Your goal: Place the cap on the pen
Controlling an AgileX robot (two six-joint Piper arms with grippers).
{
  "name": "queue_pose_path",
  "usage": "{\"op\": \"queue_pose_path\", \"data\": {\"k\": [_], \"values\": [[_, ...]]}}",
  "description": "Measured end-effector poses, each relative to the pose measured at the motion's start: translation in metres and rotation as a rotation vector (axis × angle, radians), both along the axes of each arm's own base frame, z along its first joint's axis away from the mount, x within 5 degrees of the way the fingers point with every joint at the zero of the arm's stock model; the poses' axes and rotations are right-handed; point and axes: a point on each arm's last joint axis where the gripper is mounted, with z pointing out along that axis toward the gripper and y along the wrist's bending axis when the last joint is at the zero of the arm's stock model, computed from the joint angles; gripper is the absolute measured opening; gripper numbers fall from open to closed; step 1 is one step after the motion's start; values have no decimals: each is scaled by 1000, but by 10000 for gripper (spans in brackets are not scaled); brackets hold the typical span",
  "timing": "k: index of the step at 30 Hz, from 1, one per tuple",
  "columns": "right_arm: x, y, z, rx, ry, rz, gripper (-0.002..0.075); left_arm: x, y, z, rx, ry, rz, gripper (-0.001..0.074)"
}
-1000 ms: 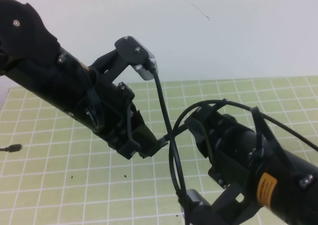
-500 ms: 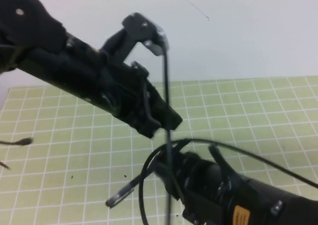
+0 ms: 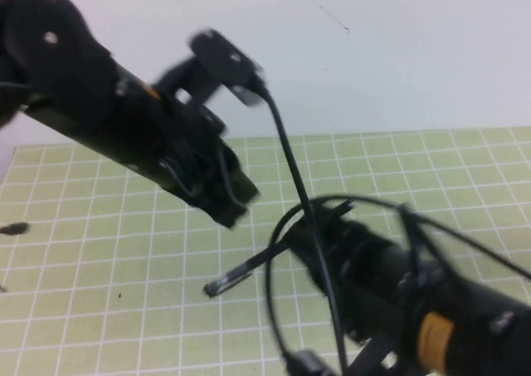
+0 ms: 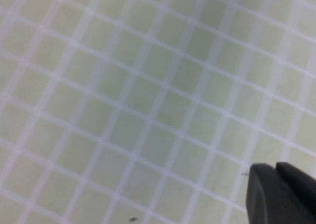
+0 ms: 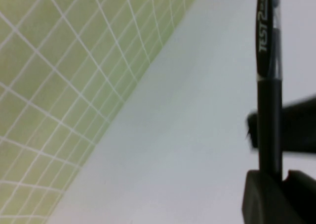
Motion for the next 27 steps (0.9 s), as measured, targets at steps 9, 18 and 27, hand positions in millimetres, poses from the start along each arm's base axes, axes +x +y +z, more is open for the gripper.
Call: {"op": "queue_pose_path", "data": {"k": [9, 18, 27], "values": [[10, -44, 32, 467, 255, -400, 55, -5, 53, 44, -96, -131, 220, 0], [21, -79, 27, 1104, 615, -959, 55, -32, 63, 53, -138, -150, 229, 0], [19, -45, -16, 1009, 938, -1039, 55, -74, 74, 74, -179, -212, 207, 0]]}}
